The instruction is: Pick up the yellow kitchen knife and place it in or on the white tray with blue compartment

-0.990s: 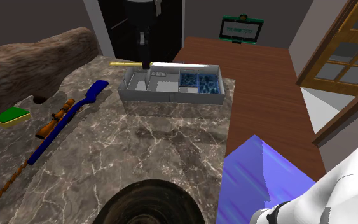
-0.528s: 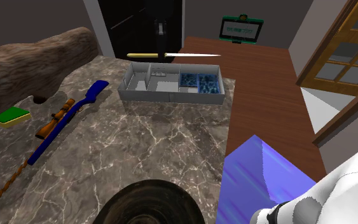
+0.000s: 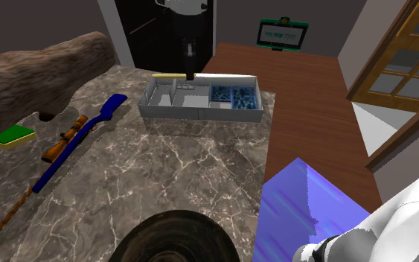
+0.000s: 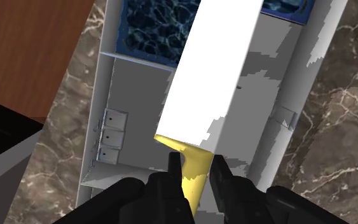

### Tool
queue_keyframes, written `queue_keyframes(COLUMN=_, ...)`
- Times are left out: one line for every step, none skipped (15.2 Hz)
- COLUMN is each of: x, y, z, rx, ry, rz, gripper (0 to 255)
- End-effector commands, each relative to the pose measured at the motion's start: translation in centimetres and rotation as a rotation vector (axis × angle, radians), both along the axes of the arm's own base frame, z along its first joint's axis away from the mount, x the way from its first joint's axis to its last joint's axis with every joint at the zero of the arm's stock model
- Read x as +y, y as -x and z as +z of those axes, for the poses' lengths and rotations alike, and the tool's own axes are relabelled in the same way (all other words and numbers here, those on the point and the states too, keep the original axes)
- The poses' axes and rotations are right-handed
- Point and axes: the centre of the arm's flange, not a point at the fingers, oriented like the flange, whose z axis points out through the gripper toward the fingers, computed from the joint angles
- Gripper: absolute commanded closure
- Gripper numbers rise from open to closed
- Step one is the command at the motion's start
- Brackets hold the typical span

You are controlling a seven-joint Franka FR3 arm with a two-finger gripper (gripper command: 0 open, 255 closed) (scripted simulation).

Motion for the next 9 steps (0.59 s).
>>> queue_keyframes(x=0.0, y=0.1, z=-1.1, rx=-0.001, ry=0.0, rz=0.0, gripper=255)
queue_keyframes(x=0.0, y=0.1, z=-1.6, rx=-0.001, ry=0.0, rz=0.0, gripper=255)
queue_keyframes(x=0.0, y=0.1, z=-2.1, rx=-0.001, ry=0.0, rz=0.0, gripper=255)
queue_keyframes(x=0.0, y=0.1, z=-2.7, rx=-0.001, ry=0.0, rz=0.0, gripper=255)
queue_keyframes(x=0.0, y=0.1, z=-3.2, rx=-0.001, ry=0.0, rz=0.0, gripper=255)
queue_keyframes(x=0.0, y=0.1, z=-3.8, rx=-0.001, ry=0.0, rz=0.0, gripper=255)
queue_keyframes(x=0.0, y=0.1, z=-3.8, rx=-0.001, ry=0.0, rz=0.0, gripper=255)
queue_keyframes(x=0.0, y=0.1, z=-3.8, rx=-0.001, ry=0.0, rz=0.0, gripper=255)
queue_keyframes(x=0.0, y=0.1, z=-3.8, rx=-0.001, ry=0.0, rz=0.0, gripper=255)
